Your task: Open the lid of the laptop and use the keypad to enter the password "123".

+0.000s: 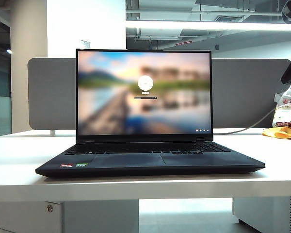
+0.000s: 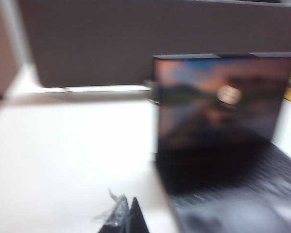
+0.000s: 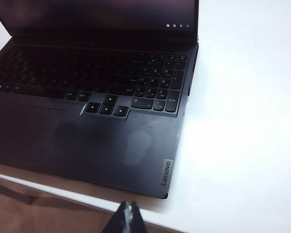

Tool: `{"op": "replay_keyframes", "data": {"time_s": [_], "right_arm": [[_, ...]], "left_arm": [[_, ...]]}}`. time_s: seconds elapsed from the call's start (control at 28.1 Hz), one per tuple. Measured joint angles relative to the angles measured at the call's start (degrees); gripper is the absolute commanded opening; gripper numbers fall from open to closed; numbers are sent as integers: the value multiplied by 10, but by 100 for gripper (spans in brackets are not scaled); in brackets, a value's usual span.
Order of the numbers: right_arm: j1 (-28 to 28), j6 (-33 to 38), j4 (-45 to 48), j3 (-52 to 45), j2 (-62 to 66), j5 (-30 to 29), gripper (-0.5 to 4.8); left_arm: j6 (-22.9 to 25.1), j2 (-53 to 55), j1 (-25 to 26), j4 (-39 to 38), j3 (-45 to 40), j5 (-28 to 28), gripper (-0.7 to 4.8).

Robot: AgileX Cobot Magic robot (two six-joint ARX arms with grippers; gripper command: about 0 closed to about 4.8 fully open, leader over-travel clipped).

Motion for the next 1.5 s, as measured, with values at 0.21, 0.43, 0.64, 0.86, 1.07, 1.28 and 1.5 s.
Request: {"op": "replay_keyframes", "data": {"time_s": [0.21, 0.43, 0.64, 0.86, 1.07, 1.28, 1.5], "right_arm": [[0, 0, 0, 0, 0, 0, -1], [0, 0, 0, 0, 0, 0, -1], [0, 0, 0, 0, 0, 0, -1], [0, 0, 0, 0, 0, 0, -1], [0, 0, 0, 0, 0, 0, -1], [0, 0, 0, 0, 0, 0, -1], [0, 0, 0, 0, 0, 0, -1]], "left_arm": [[13, 1, 177, 163, -130, 77, -6], [15, 1, 323, 322, -255, 286, -6], [13, 1, 402, 373, -317, 371, -6], [-1, -37, 404, 377, -358, 345, -6], [-26, -49, 404, 396, -396, 319, -6], [-37, -49, 404, 386, -396, 311, -6], [-37, -49, 375, 383, -396, 296, -6]]}}
